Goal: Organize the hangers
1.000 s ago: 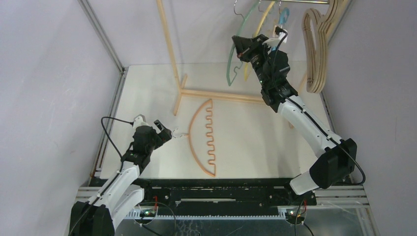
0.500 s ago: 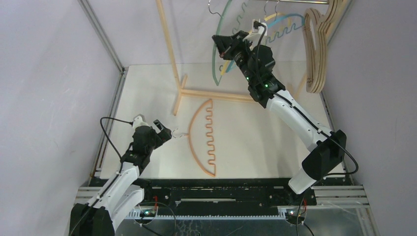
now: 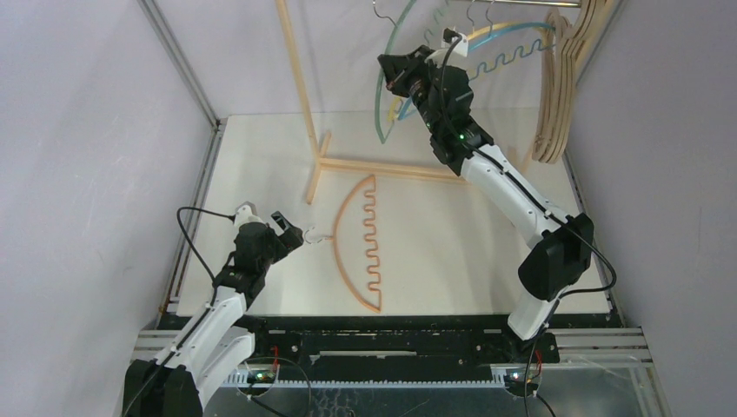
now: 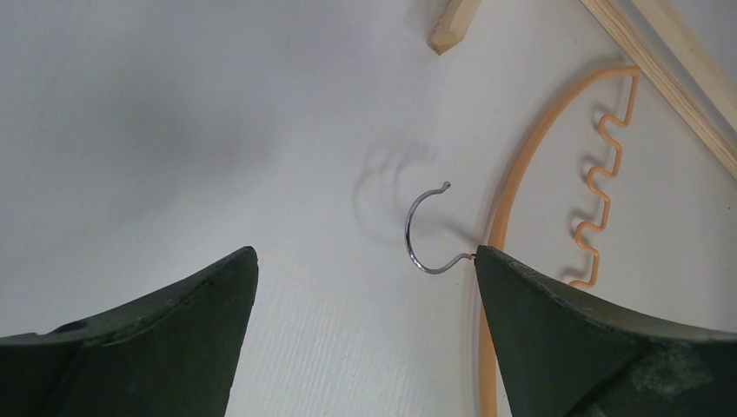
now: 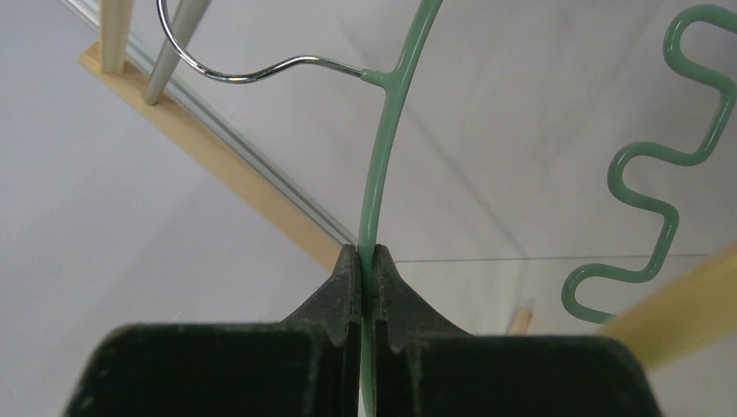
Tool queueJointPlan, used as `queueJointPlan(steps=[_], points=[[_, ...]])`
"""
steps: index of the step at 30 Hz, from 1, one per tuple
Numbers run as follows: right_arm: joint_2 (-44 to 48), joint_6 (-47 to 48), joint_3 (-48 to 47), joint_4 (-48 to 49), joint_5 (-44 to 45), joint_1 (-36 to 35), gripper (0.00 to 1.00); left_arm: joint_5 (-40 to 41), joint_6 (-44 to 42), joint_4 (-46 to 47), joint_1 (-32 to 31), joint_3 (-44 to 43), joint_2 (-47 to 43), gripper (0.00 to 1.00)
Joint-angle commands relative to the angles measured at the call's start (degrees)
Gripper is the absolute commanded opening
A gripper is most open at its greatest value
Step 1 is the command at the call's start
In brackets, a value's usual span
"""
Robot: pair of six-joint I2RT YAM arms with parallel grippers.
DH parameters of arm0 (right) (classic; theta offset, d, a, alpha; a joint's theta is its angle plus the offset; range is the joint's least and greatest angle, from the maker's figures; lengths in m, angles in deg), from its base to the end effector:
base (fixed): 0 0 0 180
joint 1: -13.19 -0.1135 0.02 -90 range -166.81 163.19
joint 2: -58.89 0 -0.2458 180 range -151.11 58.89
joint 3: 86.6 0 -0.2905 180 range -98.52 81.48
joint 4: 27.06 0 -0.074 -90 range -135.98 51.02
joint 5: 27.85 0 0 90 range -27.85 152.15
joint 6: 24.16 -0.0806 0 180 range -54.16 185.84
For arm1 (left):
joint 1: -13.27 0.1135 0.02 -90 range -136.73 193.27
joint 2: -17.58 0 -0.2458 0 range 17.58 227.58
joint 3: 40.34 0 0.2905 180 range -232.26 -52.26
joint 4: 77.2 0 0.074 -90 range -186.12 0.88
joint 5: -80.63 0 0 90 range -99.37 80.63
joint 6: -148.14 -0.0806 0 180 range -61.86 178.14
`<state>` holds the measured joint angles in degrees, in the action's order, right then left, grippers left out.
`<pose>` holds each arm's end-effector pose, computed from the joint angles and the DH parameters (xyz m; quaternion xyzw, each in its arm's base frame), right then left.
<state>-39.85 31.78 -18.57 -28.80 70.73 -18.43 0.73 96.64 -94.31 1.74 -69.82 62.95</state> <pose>0.4242 0.2471 0.4535 0.0713 0.6296 0.3790 0.6744 0.2530 -0.0372 0.1254 -0.2450 0.8415 -0.1309 0.4634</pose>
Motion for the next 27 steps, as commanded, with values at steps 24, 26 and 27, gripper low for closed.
queueJointPlan(steps=[24,26,27], points=[[3.7,-8.0,3.8,2.4,7.6,6.2,0.0,-0.3,-1.5,2.0,0.4,-1.2,1.4,1.0],[4.4,-8.1,5.0,2.2,7.6,6.6,0.0,-0.4,-1.4,2.0,0.4,-1.2,1.5,1.0],[4.9,-8.2,5.7,2.2,7.5,6.8,0.0,-0.4,-1.5,1.9,0.4,-1.2,1.3,0.99]])
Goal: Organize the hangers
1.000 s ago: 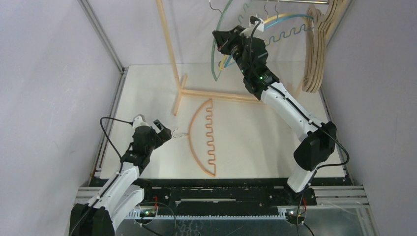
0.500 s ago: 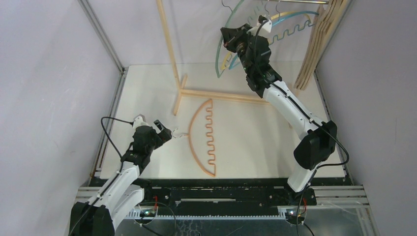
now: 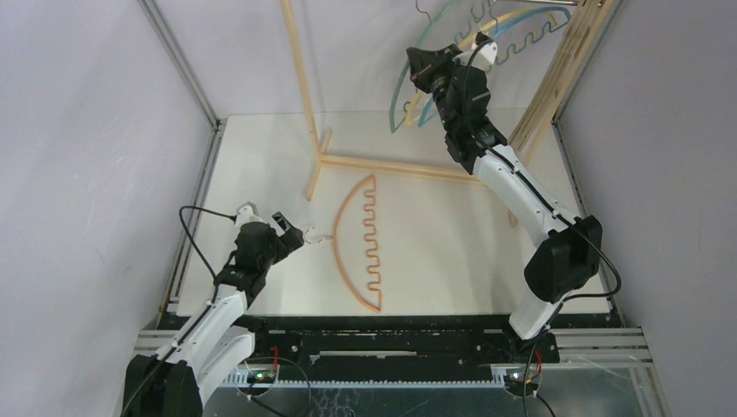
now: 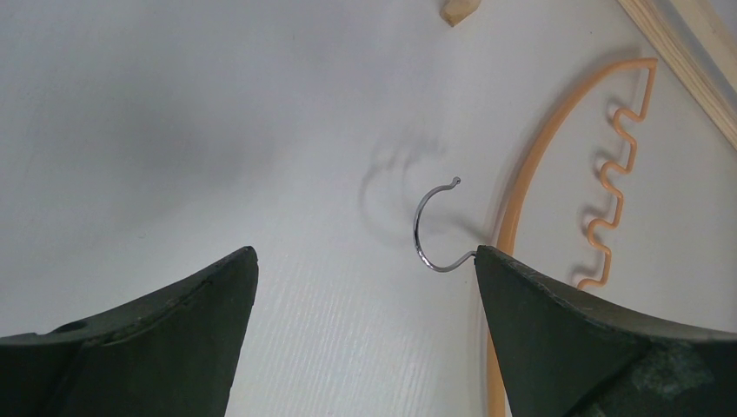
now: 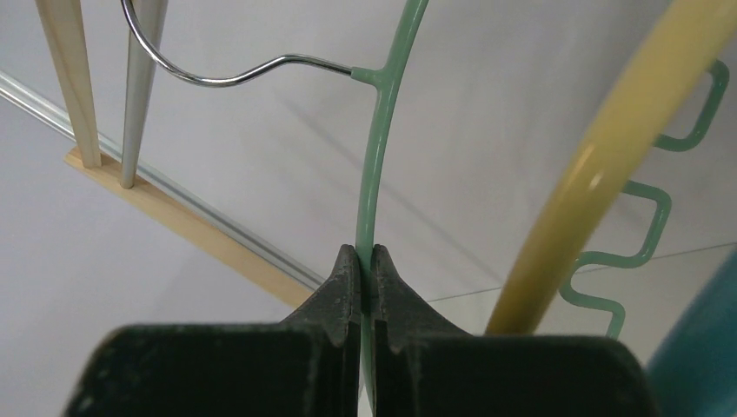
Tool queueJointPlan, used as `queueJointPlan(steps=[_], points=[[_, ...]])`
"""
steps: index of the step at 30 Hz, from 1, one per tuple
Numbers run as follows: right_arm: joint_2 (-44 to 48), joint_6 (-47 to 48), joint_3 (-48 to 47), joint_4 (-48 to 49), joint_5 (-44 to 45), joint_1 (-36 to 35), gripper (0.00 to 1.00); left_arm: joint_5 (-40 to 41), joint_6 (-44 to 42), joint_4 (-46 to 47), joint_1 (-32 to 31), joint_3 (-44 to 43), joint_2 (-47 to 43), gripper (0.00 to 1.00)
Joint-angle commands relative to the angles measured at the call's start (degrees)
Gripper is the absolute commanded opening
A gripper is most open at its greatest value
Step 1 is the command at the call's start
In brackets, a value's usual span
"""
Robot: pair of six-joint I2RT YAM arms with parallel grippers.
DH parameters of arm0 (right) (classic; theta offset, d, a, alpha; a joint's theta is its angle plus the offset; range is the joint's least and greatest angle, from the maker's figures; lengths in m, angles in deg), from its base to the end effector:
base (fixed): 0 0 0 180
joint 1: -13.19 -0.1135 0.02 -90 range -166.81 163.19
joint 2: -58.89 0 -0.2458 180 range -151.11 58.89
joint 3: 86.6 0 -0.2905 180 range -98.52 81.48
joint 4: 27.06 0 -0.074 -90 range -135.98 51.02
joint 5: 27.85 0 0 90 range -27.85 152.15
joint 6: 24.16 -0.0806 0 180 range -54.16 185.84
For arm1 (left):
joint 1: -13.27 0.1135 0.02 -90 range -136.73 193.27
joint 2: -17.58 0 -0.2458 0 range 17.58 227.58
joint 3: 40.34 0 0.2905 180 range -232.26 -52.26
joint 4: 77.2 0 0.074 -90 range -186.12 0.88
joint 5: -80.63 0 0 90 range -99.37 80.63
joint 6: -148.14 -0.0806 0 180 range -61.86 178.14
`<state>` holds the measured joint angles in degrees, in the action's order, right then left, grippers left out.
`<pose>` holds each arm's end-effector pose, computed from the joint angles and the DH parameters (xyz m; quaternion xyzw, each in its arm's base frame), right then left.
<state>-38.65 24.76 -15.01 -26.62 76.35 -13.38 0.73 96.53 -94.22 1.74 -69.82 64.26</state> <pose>0.4442 0.2000 0.4418 0.1743 0.6120 0.3621 0.6811 0.2533 -0.0373 0.1202 -0.2445 0.8468 -0.1261 0.4553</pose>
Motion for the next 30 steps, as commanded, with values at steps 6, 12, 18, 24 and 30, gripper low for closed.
queueJointPlan(steps=[6,12,18,24,30], points=[[5.7,-0.5,5.8,-0.6,-0.1,2.5,0.26,-0.4,-1.3,1.5,0.4,-1.1,-0.7,1.0],[10.4,2.2,9.4,0.2,-0.5,1.4,0.44,-0.6,-1.2,1.6,0.4,-1.4,-0.2,1.0],[18.2,8.0,14.6,-0.2,3.4,-3.0,0.52,-0.6,-1.3,1.8,0.4,-1.2,0.0,1.0],[27.8,25.2,20.4,0.0,17.5,-14.9,0.66,-0.9,-1.4,1.9,0.4,-1.6,0.3,1.0],[35.1,36.2,27.6,-1.2,29.9,-21.4,1.0,-0.7,-1.6,1.8,0.4,-1.3,0.6,1.0]])
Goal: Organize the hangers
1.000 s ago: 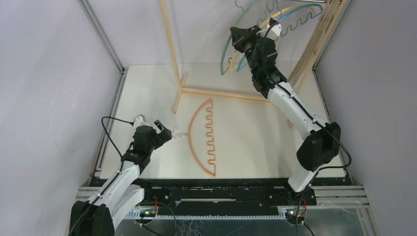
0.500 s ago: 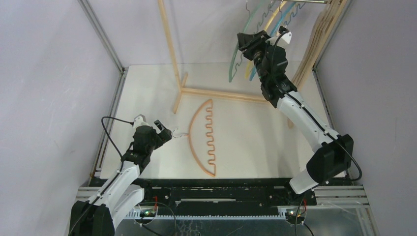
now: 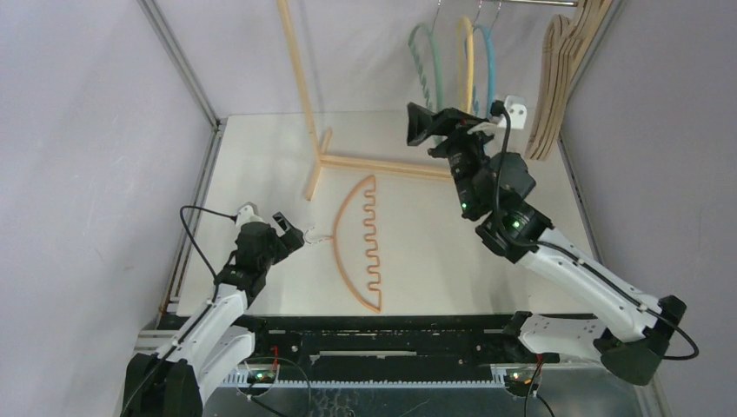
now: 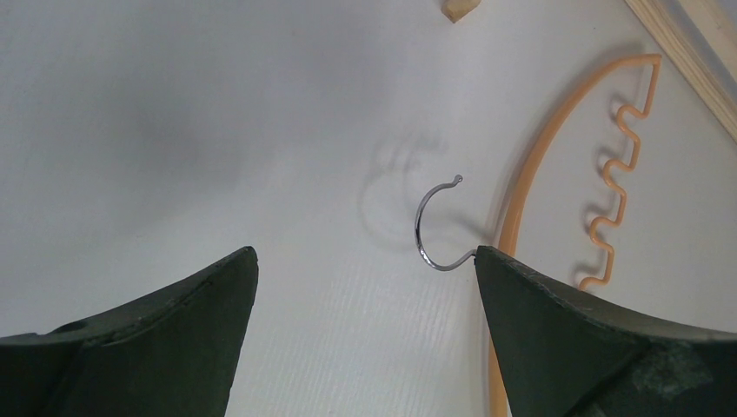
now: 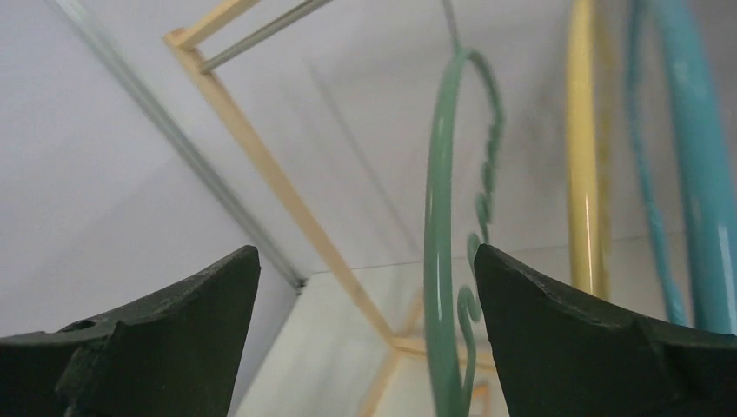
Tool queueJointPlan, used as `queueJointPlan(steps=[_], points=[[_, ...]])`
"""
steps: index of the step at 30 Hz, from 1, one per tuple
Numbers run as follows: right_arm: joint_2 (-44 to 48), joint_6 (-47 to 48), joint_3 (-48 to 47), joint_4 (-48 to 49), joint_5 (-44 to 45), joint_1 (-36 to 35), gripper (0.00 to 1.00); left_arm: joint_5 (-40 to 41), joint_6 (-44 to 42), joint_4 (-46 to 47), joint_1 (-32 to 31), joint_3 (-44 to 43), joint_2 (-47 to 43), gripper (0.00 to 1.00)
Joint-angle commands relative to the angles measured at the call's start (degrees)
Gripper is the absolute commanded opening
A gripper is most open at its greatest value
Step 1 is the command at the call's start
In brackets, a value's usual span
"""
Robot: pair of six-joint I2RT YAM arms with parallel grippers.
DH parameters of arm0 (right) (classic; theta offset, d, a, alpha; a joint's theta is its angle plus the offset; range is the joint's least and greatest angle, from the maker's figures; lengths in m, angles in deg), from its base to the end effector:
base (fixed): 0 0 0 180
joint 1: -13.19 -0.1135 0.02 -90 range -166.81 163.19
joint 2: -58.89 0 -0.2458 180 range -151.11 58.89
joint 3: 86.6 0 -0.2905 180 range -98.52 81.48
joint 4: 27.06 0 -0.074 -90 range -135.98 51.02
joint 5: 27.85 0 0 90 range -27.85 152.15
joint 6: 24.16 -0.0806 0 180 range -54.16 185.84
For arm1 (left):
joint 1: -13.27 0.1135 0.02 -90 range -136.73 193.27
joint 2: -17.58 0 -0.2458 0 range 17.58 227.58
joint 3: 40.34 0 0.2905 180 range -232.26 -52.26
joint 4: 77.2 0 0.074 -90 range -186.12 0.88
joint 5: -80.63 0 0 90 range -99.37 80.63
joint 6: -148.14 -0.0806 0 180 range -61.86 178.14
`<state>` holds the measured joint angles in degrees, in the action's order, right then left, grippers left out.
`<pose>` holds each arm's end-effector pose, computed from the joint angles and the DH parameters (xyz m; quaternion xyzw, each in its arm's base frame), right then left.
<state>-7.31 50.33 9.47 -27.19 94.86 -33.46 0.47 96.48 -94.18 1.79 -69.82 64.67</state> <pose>0.2600 0.2120 0.4697 0.0668 0.6069 0.2573 0.7490 0.2535 -0.0374 0.1185 -0.2437 0.8487 -0.1262 0.4521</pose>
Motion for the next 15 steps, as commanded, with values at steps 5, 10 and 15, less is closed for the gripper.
queueJointPlan(steps=[5,10,15], points=[[8.7,15.0,8.1,-2.1,17.7,-3.8,1.0,-1.1,-1.4,2.1,0.3,-1.6,1.1,0.99],[10.3,19.1,9.3,-3.5,20.5,-4.9,1.0,-1.4,-1.4,2.1,0.4,-1.8,0.8,1.0],[12.0,20.8,10.2,-5.8,20.8,-9.3,1.0,-1.3,-1.4,2.0,0.3,-1.9,1.1,0.99]])
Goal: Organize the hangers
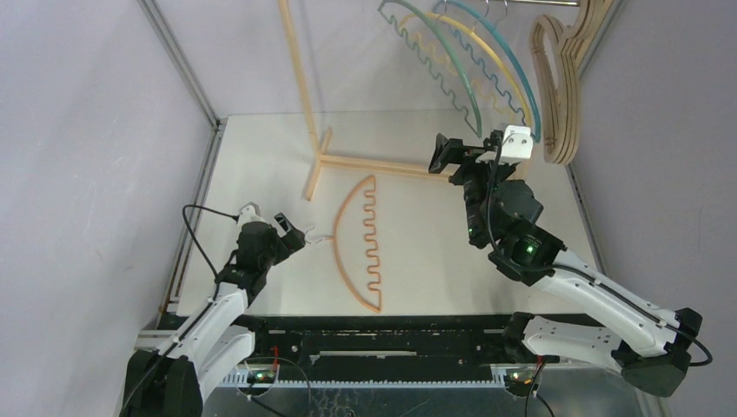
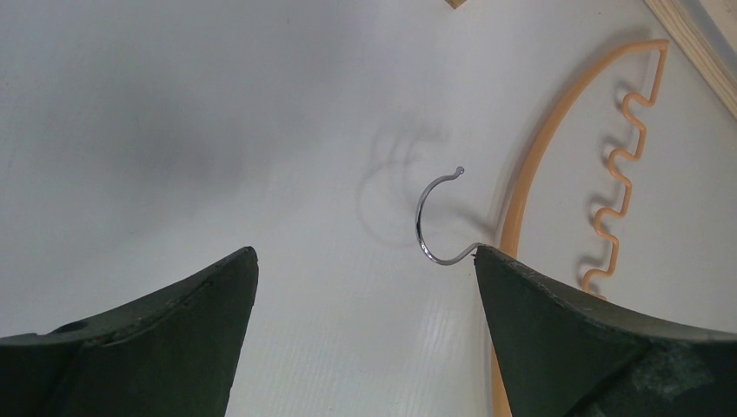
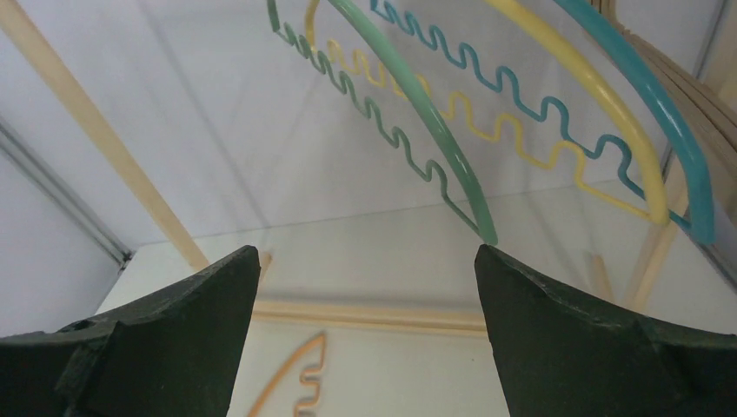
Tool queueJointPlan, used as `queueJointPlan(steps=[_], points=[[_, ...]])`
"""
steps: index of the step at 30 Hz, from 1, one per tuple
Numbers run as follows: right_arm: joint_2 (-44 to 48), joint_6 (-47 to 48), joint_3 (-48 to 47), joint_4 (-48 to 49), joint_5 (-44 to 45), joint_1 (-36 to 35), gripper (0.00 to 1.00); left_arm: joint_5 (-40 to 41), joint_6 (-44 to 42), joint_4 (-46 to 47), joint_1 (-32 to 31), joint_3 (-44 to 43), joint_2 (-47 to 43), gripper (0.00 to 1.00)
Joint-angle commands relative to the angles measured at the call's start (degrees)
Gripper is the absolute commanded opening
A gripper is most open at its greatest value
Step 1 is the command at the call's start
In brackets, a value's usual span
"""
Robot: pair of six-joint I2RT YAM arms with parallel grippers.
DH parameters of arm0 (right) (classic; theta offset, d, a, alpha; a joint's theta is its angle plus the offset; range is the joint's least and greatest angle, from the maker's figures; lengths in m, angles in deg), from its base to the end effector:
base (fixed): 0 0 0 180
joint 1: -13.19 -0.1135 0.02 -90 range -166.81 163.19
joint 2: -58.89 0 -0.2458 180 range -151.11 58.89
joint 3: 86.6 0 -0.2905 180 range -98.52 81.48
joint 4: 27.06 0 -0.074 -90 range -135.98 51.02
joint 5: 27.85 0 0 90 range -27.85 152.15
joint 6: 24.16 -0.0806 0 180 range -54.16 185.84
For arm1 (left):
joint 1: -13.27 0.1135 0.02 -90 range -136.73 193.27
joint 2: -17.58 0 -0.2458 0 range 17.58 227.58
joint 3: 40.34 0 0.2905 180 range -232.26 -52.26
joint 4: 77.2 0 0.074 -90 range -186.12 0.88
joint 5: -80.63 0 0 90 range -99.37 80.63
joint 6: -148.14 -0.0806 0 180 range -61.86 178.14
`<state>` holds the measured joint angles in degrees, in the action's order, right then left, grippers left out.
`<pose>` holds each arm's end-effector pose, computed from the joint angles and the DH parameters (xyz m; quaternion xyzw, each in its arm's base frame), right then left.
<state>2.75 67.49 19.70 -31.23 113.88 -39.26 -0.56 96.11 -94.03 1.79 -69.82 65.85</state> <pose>0.2212 0.1839 0.4340 0.0512 0.6524 0.0586 0.7538 0.2536 -0.0389 0.1139 -0.2374 0.8552 -0.1285 0.4424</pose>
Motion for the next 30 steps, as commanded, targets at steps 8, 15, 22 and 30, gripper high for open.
queueJointPlan(steps=[8,15,22,30], points=[[-3.9,-2.0,0.0,-15.7,2.8,-17.0,0.97,-0.7,-1.0,2.4,0.4,-2.7,2.0,0.99],[-13.9,-12.7,0.1,-25.0,-14.4,-19.0,0.92,-0.5,-0.9,2.3,0.4,-2.5,1.6,0.99],[-28.1,-18.3,-0.1,-23.0,-26.5,-16.1,0.75,0.0,-0.7,2.2,0.4,-2.2,0.8,0.99],[-43.0,-21.8,-6.1,-23.3,-32.0,-16.4,0.71,0.5,-0.6,2.6,0.3,-1.7,1.7,1.0]])
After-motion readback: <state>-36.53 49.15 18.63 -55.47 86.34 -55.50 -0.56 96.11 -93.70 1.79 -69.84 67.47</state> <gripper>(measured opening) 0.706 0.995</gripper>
